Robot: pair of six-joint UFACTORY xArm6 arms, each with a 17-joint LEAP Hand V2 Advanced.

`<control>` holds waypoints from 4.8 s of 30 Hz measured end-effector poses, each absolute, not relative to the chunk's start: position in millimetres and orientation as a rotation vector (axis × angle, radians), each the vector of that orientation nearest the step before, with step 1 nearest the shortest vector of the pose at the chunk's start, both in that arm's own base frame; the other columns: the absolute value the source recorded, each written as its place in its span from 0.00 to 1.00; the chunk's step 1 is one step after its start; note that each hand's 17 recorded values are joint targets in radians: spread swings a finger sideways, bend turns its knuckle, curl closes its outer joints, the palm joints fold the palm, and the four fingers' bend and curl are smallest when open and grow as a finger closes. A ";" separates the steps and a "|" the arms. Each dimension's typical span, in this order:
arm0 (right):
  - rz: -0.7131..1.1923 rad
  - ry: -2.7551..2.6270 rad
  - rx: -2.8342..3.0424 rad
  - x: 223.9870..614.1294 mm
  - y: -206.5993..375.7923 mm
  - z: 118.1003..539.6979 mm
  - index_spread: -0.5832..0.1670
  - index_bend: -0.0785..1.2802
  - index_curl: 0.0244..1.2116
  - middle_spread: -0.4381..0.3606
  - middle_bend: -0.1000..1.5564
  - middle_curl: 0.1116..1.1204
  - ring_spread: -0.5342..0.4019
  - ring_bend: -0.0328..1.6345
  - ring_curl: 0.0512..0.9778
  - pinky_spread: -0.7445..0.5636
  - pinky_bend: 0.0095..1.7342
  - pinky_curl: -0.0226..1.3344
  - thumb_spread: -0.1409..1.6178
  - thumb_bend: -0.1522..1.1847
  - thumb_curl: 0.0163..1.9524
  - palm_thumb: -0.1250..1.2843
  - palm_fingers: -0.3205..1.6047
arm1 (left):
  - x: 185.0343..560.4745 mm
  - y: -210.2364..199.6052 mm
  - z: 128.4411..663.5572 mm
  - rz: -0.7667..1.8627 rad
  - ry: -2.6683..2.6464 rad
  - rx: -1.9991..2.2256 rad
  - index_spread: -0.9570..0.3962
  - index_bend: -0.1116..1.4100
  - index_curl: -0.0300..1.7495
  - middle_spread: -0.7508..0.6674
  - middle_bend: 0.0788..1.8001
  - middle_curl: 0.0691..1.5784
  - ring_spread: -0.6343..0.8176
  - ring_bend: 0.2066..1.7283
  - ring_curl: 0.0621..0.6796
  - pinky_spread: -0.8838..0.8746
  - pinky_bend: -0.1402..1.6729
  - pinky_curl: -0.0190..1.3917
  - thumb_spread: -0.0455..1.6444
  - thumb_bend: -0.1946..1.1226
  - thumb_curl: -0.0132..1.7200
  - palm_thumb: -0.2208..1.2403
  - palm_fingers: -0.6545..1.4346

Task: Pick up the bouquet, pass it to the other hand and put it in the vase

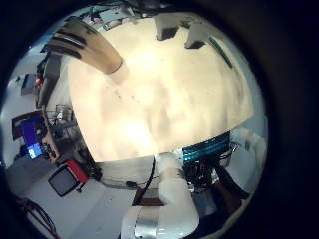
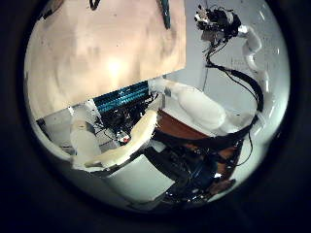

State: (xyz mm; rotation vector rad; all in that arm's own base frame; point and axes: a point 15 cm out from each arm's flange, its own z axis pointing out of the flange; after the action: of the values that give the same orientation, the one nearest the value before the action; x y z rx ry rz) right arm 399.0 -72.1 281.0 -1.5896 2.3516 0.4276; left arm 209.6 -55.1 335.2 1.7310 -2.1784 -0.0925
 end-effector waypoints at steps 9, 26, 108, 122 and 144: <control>0.411 2.374 -1.484 457.9 -65.9 211.6 0.68 0.16 0.18 0.78 0.28 0.26 0.71 0.36 0.20 0.75 0.28 0.23 0.70 0.10 0.19 0.53 0.26 | 211.6 -52.5 333.1 -0.103 -2.173 1.724 0.86 0.18 0.18 0.73 0.13 0.19 0.76 0.22 0.18 0.78 0.19 0.23 0.57 0.13 0.18 0.41 0.41; 0.449 2.409 -1.506 479.4 -49.7 149.8 0.71 0.17 0.20 0.76 0.31 0.27 0.71 0.39 0.21 0.73 0.26 0.22 0.67 0.10 0.20 0.58 0.27 | 221.5 -52.9 334.8 -0.107 -2.172 1.716 0.86 0.18 0.18 0.72 0.12 0.18 0.74 0.21 0.18 0.77 0.19 0.23 0.58 0.13 0.19 0.41 0.40; 0.832 1.148 -1.606 375.6 14.0 438.0 0.42 0.82 0.81 0.40 0.85 0.66 0.38 0.90 0.63 0.41 0.69 0.68 0.22 0.10 0.48 0.96 0.74 | 291.5 -77.7 410.6 0.687 -1.886 1.625 0.84 0.19 0.20 0.62 0.17 0.20 0.65 0.24 0.16 0.72 0.18 0.22 0.60 0.12 0.17 0.35 0.47; 1.072 0.768 -1.689 320.8 91.2 467.4 0.42 0.82 0.83 0.40 0.86 0.66 0.38 0.89 0.63 0.40 0.65 0.75 0.19 0.10 0.49 0.95 0.74 | 315.2 -108.4 471.4 1.115 -1.626 1.360 0.89 0.17 0.19 0.76 0.09 0.18 0.71 0.26 0.16 0.73 0.21 0.23 0.52 0.12 0.18 0.28 0.42; 1.216 0.686 -1.804 291.9 190.4 425.2 0.41 0.81 0.84 0.40 0.85 0.67 0.37 0.89 0.64 0.39 0.61 0.83 0.19 0.10 0.48 0.95 0.74 | 303.5 -127.5 497.0 1.150 -1.517 1.123 0.94 0.17 0.17 0.73 0.18 0.20 0.77 0.24 0.14 0.77 0.20 0.23 0.48 0.12 0.20 0.32 0.42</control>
State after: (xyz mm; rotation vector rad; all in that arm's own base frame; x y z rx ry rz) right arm 291.9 190.4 425.2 -1.8042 0.6859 1.2163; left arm 303.5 -127.5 497.0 1.1228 -1.5171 1.1495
